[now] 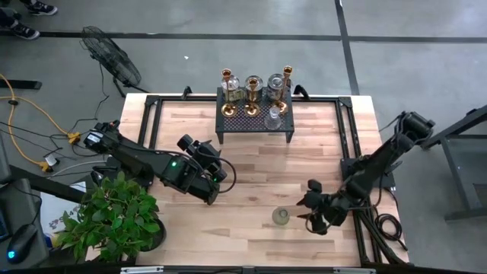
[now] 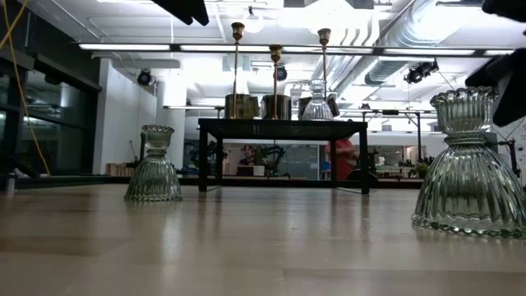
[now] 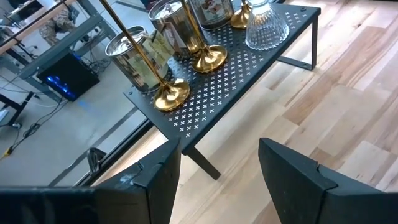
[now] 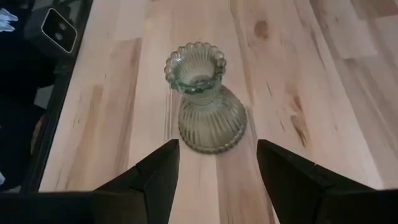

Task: Stock candles on shelf
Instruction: Put the bottom gray candle holder on the shelf

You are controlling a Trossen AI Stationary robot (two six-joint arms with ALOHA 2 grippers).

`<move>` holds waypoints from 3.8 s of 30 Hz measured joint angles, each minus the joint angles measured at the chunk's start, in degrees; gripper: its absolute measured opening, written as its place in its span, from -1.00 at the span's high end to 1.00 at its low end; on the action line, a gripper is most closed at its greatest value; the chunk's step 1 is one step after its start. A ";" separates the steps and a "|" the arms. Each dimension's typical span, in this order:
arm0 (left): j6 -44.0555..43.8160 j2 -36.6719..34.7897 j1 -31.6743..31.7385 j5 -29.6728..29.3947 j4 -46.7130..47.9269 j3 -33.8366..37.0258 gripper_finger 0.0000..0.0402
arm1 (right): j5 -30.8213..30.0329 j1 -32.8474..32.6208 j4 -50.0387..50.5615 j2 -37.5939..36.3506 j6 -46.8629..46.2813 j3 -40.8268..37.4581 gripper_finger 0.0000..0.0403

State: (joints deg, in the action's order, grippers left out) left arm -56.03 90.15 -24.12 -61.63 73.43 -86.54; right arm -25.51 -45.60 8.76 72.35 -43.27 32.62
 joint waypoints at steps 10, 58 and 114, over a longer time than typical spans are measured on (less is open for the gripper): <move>0.00 0.00 0.01 0.05 -0.03 0.00 -0.04 | -0.50 -0.16 -16.50 11.51 2.25 -2.62 -0.03; -0.02 0.00 0.02 1.03 -0.42 0.00 -0.04 | -5.83 3.33 -38.15 20.93 10.55 -2.58 -0.03; 0.24 0.00 0.02 0.32 0.16 0.00 -0.04 | -12.78 15.76 -29.51 20.89 16.53 11.47 0.46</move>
State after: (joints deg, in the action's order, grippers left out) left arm -55.79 90.15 -24.10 -61.30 73.59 -86.54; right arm -38.29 -29.84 -20.74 93.23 -26.74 44.09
